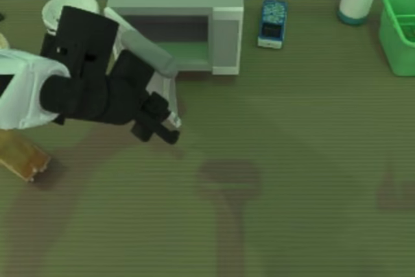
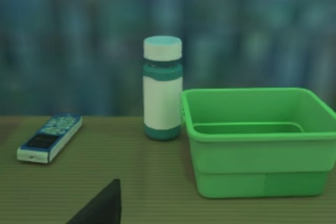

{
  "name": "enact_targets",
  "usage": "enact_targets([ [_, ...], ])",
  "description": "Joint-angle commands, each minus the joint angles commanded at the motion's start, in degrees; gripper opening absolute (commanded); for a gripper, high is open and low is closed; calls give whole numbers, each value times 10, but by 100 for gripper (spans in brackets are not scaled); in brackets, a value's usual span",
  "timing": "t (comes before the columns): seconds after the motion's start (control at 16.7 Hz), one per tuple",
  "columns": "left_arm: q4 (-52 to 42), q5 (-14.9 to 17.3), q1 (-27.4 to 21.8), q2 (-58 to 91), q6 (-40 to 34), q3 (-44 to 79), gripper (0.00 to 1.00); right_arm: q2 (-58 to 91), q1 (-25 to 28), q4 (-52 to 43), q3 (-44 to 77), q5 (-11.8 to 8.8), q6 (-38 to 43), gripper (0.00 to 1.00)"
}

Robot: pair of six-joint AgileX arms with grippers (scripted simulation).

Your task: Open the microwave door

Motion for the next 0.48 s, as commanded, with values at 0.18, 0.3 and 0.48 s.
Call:
enact_targets([
  [0.18,-1,5,-3,0,-1,-2,0,0,0,0,0,0,0,100],
  [0.3,-4,11,3,-1,10,-3,0,0,0,0,0,0,0,100],
  [0.48,-9,20,12,-4,27,-3,0,0,0,0,0,0,0,100],
])
